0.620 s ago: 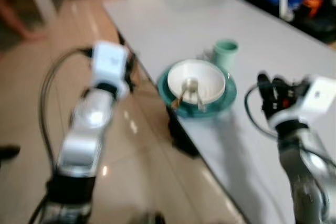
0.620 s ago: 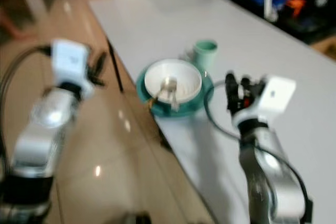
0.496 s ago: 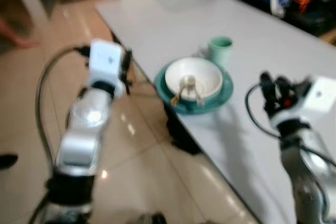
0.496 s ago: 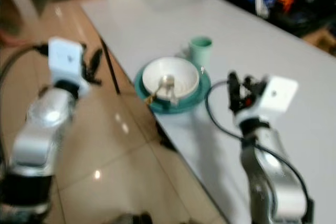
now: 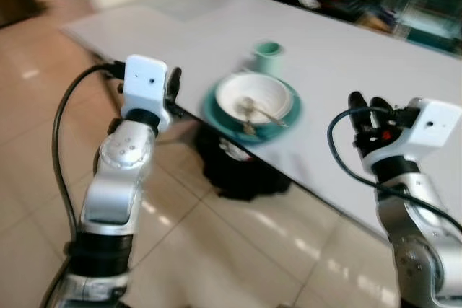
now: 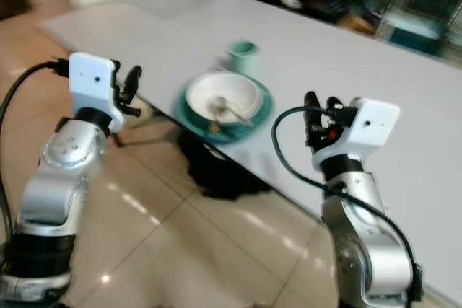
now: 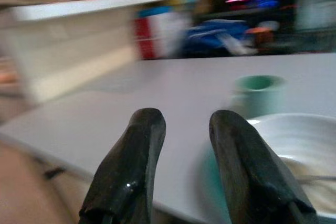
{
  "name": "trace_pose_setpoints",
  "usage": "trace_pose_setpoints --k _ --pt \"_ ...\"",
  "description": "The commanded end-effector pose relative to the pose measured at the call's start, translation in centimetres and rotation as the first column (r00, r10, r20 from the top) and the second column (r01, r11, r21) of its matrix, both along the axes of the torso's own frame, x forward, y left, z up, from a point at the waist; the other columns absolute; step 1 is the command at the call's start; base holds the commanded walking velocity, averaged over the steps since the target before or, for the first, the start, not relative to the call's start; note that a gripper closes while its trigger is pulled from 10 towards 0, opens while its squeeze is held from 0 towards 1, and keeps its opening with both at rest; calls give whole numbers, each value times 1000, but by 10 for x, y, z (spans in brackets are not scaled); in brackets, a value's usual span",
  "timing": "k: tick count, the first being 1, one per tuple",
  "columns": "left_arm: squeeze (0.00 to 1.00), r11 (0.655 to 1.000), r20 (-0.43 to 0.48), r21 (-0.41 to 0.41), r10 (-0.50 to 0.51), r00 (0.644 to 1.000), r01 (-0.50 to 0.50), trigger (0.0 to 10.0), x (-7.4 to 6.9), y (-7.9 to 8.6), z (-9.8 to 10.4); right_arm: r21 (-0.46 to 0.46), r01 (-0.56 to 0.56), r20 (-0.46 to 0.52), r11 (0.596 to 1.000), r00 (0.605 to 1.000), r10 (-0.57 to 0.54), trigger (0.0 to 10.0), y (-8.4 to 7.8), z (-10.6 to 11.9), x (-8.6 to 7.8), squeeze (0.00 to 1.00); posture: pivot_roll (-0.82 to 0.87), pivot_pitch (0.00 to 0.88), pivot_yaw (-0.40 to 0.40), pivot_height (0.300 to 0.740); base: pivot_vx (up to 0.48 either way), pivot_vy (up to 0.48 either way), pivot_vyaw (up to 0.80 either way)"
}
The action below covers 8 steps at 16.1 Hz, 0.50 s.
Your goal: Setting the table
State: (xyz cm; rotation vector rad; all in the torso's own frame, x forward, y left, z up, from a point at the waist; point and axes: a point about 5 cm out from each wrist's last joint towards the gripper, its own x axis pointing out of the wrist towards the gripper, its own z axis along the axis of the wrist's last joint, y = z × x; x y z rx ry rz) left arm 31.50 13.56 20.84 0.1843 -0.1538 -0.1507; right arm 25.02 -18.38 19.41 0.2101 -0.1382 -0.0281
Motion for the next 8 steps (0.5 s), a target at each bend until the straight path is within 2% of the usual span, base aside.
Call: trace_pose_setpoints --k 1,4,8 --pt "0 1000 19 15 15 1000 -16 10000 -1 4 5 1 -16 16 1000 1000 16 10000 4 3 2 0 -14 21 21 740 0 480 -800" --pt "0 999 10 20 33 999 -33 10000 -1 10 3 5 -31 13 1000 999 31 10000 8 3 4 0 -15 23 23 740 0 480 -800" --pt "0 999 2 17 29 1000 -29 10000 0 9 3 5 -29 11 1000 1000 29 10000 8 2 4 0 -17 25 28 740 0 480 -800"
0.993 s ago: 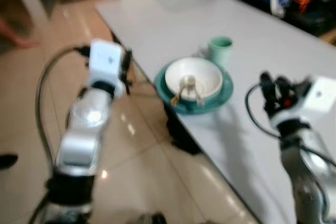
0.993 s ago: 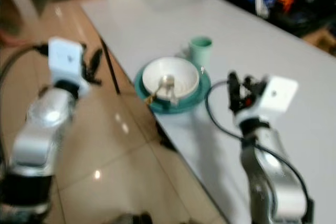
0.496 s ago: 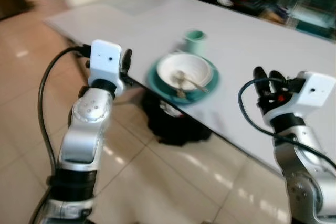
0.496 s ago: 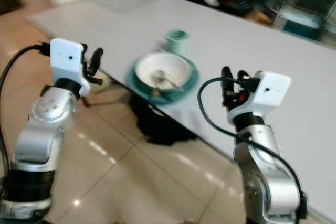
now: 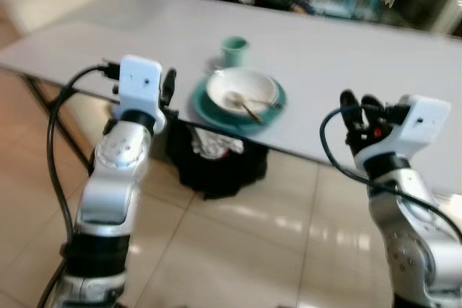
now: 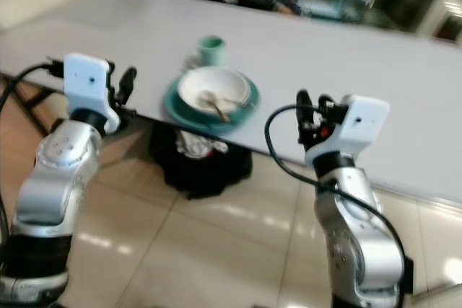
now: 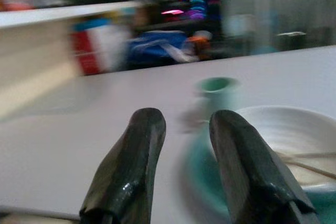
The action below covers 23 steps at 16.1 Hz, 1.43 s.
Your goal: Setting the table
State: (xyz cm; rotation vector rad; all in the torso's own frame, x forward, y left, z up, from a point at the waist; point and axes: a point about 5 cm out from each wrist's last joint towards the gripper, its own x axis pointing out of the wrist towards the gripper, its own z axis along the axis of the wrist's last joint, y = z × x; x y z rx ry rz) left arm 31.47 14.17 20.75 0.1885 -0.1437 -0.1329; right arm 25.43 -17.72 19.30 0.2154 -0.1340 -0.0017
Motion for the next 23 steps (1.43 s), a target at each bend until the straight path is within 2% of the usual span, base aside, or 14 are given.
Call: trace_pose_setpoints --k 1,7,11,16,19,23 --pt "0 1000 9 14 9 1000 -10 10000 0 3 3 3 -2 13 1000 1000 2 10000 1 3 0 0 -16 26 27 740 0 480 -800" --pt "0 1000 1 8 27 1000 -27 10000 -3 6 3 10 -26 11 1000 1000 26 10000 7 2 5 0 3 25 7 740 0 480 -800" --pt "0 999 -39 2 46 998 -46 10000 -8 8 -6 14 -42 4 999 999 42 10000 11 0 7 0 12 29 -6 740 0 480 -800" --pt "0 998 -63 9 58 996 -57 10000 -18 11 -12 -27 -86 7 996 996 86 10000 20 -2 11 0 28 31 -20 740 0 480 0" --pt "0 998 -89 5 58 994 -58 10000 -19 11 -17 -22 -50 -46 998 998 49 10000 15 -14 10 0 25 30 -18 740 0 480 0" --pt "0 998 -135 -26 61 989 -65 10000 -22 14 -25 -28 -23 -39 999 999 22 10000 12 -20 8 0 22 30 -11 740 0 480 0"
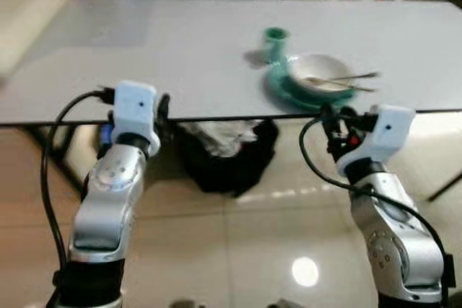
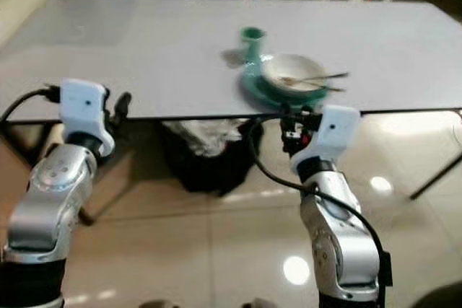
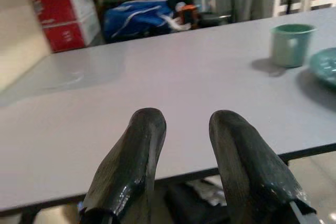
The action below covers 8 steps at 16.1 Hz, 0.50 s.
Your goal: Setting the table
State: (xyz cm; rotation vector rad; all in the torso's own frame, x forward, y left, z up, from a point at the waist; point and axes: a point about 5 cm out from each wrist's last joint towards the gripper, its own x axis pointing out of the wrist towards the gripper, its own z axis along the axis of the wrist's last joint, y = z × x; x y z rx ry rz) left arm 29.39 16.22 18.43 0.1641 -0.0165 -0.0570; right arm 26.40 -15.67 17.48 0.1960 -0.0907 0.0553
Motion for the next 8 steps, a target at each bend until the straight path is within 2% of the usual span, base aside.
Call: trace_pose_setpoints --k 1,2,3,4,8 --pt "0 999 -21 -13 -38 999 37 10000 -2 -7 -2 -6 37 1 999 999 -37 10000 -9 -2 -2 0 20 30 -8 740 0 480 0" --pt "706 998 -33 -20 -60 998 59 10000 -2 -7 -3 25 35 13 999 999 -35 10000 -10 -2 -4 1000 14 30 -2 740 0 480 0" --pt "804 998 -32 -20 -59 998 59 10000 -2 -7 -3 38 37 17 999 999 -37 10000 -10 -2 -5 1000 13 30 -2 740 0 480 0" --pt "1000 997 -23 -11 -70 997 70 10000 0 -7 0 48 39 29 998 999 -40 10000 -10 0 -6 1000 13 31 3 740 0 480 0" --pt "1000 998 -12 8 -67 998 67 10000 1 -5 3 47 48 35 998 998 -50 10000 -10 -1 -6 1000 16 32 9 740 0 480 0"
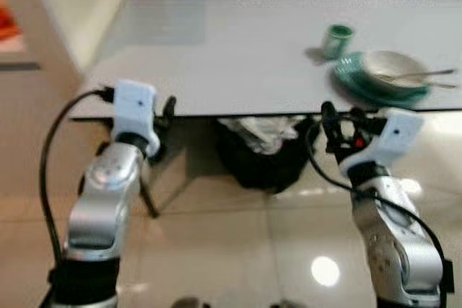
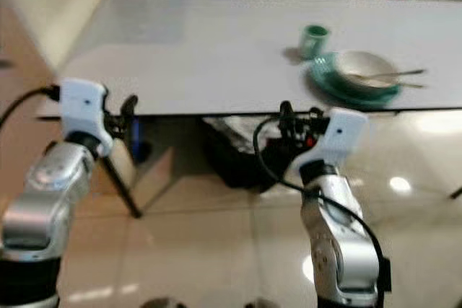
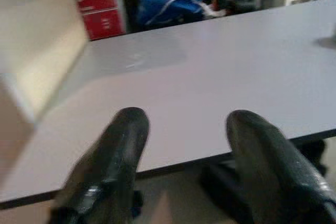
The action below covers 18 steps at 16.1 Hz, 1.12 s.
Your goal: Setting the table
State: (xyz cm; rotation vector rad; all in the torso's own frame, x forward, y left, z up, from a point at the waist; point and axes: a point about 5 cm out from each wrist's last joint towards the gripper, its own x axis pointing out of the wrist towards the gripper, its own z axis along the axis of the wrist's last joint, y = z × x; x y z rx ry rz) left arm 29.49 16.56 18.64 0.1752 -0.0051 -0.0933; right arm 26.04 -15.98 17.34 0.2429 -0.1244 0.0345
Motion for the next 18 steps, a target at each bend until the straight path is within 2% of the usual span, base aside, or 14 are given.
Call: trace_pose_setpoints --k 1,2,3,11,18 --pt "937 1000 14 10 -17 1000 17 10000 0 -7 1 -21 40 -4 999 999 -40 10000 -8 -1 -2 1000 17 32 10 740 0 480 0" --pt "243 1000 15 15 -12 1000 12 10000 0 -6 1 -36 46 -8 998 999 -46 10000 -8 -1 -1 976 20 34 10 740 0 480 0" --pt "0 1000 15 17 -7 1000 7 10000 1 -4 1 -61 56 -17 997 998 -57 10000 -8 -3 0 0 22 35 10 740 0 480 0" --pt "0 1000 45 2 -8 999 8 10000 -1 -5 8 -86 44 9 995 999 -44 10000 -2 2 4 0 39 45 8 740 0 480 0" --pt "0 1000 59 -3 -6 998 6 10000 -1 -6 10 -82 -8 25 997 1000 10 10000 8 5 8 0 47 6 -8 740 0 480 0"
